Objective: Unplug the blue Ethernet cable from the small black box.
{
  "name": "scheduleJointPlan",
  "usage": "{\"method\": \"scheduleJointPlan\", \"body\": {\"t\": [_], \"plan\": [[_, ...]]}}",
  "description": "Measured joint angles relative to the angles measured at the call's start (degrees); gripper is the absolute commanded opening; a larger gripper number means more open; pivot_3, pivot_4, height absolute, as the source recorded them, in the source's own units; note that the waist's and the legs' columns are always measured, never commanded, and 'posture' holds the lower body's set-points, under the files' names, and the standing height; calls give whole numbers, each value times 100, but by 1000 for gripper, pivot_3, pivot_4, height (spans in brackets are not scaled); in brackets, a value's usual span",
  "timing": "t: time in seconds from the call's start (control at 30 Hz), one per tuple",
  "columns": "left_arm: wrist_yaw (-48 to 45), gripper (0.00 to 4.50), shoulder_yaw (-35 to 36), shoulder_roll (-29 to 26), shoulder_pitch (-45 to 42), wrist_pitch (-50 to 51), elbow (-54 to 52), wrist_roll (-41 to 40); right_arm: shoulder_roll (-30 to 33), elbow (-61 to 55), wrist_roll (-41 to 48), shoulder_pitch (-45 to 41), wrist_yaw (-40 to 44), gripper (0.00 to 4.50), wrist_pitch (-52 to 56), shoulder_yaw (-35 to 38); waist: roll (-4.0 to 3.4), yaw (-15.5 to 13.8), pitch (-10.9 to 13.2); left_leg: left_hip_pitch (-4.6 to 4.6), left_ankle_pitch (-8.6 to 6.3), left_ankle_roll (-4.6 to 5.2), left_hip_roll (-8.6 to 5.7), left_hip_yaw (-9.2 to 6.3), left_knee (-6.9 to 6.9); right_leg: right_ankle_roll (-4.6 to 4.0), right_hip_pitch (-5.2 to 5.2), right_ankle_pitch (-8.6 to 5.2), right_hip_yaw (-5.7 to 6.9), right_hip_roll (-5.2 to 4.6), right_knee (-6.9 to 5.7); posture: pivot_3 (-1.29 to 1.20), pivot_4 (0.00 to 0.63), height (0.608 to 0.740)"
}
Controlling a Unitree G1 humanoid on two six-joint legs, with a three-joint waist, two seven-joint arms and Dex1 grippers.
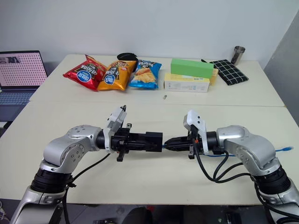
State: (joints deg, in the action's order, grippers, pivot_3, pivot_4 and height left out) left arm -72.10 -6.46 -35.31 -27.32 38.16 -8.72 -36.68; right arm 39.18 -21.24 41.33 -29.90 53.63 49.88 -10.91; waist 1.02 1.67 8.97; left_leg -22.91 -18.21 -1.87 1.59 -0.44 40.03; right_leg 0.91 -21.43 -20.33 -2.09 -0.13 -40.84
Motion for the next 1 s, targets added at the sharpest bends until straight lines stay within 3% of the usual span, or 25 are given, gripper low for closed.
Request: {"method": "scheduleJointPlan", "body": {"t": [0.1, 0.17, 0.9, 1.0], "plan": [[-14, 795, -11, -1, 2, -44, -1, 37, -46, 27, 94, -9, -12, 2208, 189, 123, 0, 0, 0, 0, 0, 0, 0, 1, 0, 0, 0, 0, -1, 0, 1, 0, 150, 740], [-26, 795, -30, -2, 3, -95, -3, 41, -48, 27, 235, -9, -15, 2429, 360, 177, 0, -1, 0, 0, 0, 0, 0, 0, -1, 0, 0, 0, 0, 0, 1, 0, 150, 740], [-96, 795, -63, 2, 39, -134, -44, 152, 3, -105, 61, -9, 2, 2429, 671, -67, 0, -1, 0, -1, -1, 2, -1, 0, -2, 0, 0, 0, 0, 0, 2, 0, 150, 740], [-89, 795, -63, 8, 42, -134, -45, 154, -2, -103, 34, -10, 8, 1920, 671, -74, 0, -1, 0, -1, -1, 2, 0, -1, -1, 0, 0, 0, 0, 0, 2, 0, 150, 740]]}}
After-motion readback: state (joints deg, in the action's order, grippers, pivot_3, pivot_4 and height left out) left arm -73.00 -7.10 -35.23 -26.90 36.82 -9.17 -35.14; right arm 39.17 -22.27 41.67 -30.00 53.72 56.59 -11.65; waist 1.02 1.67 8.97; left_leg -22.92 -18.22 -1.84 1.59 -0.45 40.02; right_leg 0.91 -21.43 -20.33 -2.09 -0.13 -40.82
